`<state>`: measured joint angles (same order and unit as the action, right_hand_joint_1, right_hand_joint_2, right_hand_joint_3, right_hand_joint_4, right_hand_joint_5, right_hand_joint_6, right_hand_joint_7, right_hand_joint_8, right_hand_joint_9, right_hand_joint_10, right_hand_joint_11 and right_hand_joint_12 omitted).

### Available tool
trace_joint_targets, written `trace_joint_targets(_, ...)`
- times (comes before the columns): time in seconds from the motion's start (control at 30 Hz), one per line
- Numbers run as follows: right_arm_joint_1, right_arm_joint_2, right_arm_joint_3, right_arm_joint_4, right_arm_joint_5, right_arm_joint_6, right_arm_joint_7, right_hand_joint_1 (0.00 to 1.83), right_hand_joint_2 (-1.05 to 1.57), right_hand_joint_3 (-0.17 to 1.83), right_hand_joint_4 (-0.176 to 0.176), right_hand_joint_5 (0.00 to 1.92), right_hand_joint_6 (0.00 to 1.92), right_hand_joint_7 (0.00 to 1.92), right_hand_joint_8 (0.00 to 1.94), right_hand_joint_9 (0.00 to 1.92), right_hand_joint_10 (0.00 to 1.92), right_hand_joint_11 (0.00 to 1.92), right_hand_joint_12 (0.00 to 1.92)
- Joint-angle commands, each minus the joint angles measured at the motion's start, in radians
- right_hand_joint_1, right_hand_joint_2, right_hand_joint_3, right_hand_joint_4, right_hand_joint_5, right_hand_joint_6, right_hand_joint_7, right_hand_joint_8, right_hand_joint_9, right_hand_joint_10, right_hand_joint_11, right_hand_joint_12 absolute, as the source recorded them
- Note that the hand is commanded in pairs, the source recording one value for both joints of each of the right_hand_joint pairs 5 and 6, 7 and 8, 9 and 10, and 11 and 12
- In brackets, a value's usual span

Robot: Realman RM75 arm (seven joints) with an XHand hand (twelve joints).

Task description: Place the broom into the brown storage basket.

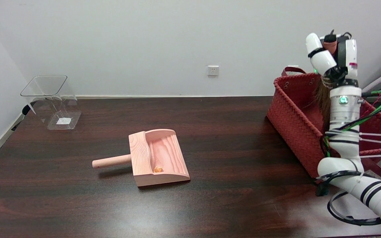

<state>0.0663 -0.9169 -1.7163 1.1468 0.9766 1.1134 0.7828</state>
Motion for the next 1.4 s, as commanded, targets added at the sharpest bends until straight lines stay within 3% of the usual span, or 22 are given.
trace_joint_targets(0.03, 0.028, -0.077, -0.096, -0.231, -0.024, 0.155, 0.183, 0.83, 1.35, 0.59, 0.000, 1.92, 1.92, 1.92, 1.92, 1.92, 1.92, 1.92, 1.92)
trace_joint_targets(0.57, 0.036, -0.079, -0.137, -0.101, -0.080, 0.060, 0.089, 0.84, 1.37, 0.50, 0.000, 1.92, 1.92, 1.92, 1.92, 1.92, 1.92, 1.92, 1.92)
trace_joint_targets(0.9, 0.034, -0.104, -0.143, -0.162, -0.073, -0.009, 0.088, 0.83, 1.37, 0.49, 0.000, 1.92, 1.92, 1.92, 1.92, 1.92, 1.92, 1.92, 1.92)
trace_joint_targets(0.93, 0.036, -0.106, -0.219, -0.093, -0.074, 0.056, 0.139, 0.83, 1.37, 0.49, 0.000, 1.92, 1.92, 1.92, 1.92, 1.92, 1.92, 1.92, 1.92)
trace_joint_targets(1.0, 0.037, -0.111, -0.143, -0.198, -0.073, 0.009, 0.088, 0.83, 1.38, 0.47, 0.000, 1.92, 1.92, 1.92, 1.92, 1.92, 1.92, 1.92, 1.92)
trace_joint_targets(1.23, 0.026, -0.121, -0.117, -0.201, -0.073, 0.020, 0.050, 0.78, 1.44, 0.42, 0.000, 1.92, 1.92, 1.92, 1.92, 1.92, 1.92, 1.92, 1.92)
trace_joint_targets(1.3, 0.021, -0.122, -0.183, -0.109, -0.074, 0.092, 0.081, 0.79, 1.42, 0.38, 0.000, 1.65, 1.65, 1.79, 1.79, 1.65, 1.65, 1.65, 1.65)
trace_joint_targets(1.37, 0.018, -0.123, -0.097, -0.180, -0.073, 0.038, 0.023, 0.85, 1.23, 0.45, 0.000, 1.16, 1.16, 1.49, 1.49, 1.16, 1.16, 1.16, 1.16)
trace_joint_targets(1.4, 0.015, -0.122, -0.085, -0.184, -0.072, 0.033, 0.014, 0.85, 1.15, 0.50, 0.000, 1.01, 1.01, 1.39, 1.39, 1.01, 1.01, 1.01, 1.01)
